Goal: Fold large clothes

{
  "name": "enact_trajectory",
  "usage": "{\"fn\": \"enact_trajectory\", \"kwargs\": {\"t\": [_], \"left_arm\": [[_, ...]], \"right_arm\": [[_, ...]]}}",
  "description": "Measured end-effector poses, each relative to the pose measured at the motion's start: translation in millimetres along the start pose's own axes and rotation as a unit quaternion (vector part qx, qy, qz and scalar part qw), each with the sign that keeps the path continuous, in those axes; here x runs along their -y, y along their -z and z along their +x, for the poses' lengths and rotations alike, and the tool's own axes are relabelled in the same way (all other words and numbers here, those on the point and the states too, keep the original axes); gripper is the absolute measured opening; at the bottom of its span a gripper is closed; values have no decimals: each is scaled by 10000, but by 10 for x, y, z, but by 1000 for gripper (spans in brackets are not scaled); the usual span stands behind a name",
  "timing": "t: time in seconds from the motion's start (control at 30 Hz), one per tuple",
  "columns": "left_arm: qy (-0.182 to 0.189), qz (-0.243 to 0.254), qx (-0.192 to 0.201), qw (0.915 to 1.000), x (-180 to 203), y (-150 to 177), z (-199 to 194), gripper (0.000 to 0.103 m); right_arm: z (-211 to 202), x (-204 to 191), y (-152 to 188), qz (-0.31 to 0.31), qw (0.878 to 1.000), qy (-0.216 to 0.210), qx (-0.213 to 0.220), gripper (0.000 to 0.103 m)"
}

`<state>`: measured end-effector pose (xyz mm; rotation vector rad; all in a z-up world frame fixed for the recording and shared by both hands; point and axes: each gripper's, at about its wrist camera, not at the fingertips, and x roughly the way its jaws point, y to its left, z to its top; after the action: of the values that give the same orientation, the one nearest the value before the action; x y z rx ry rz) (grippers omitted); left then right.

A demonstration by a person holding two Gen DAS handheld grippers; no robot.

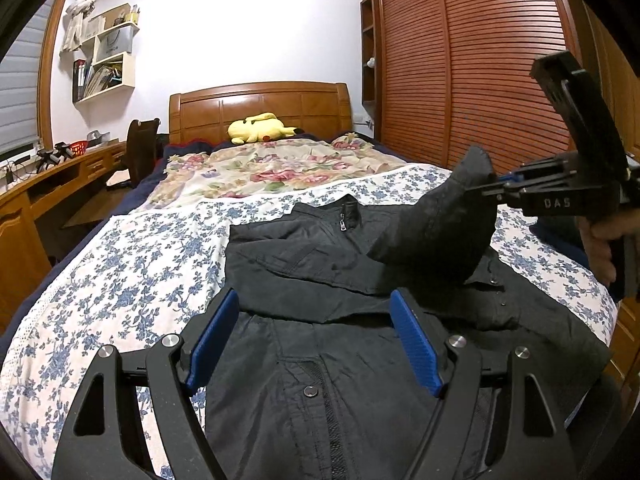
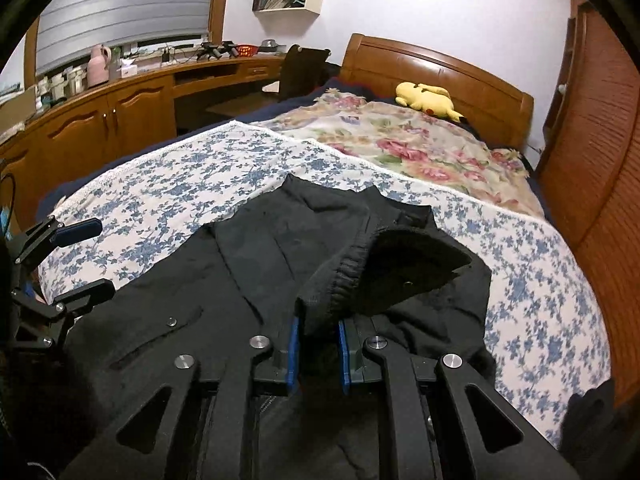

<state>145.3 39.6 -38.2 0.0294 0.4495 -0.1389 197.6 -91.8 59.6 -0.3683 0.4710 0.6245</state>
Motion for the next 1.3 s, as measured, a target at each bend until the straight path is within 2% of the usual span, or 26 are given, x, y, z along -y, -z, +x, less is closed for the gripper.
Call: {"fn": "enact_trajectory", "kwargs": {"t": [0.2, 0.27, 0.33, 0.6, 1.03, 1.3], "left_arm": [[26, -42, -101, 9999, -14, -8, 30, 79], [30, -71, -128, 9999, -13, -16, 44, 79], [39, -86, -122, 9999, 3, -15, 52, 79], [54, 42, -303, 9995, 192, 17, 201, 79], [360, 285, -608, 9971, 718, 79, 514, 79], [660, 422, -721, 9943, 1001, 101, 616, 79]], "right_arm": [[-22, -108, 108, 74, 9998, -18, 179, 29], [-51, -126, 143, 48, 9995, -80, 290, 40], [-58, -120, 207, 83, 9993, -67, 369, 44], [146, 140, 499, 578, 9981, 93, 190, 46], [812, 539, 1202, 1340, 9869, 709, -560, 46], [1003, 596, 1359, 1913, 9782, 414, -697, 46]]}}
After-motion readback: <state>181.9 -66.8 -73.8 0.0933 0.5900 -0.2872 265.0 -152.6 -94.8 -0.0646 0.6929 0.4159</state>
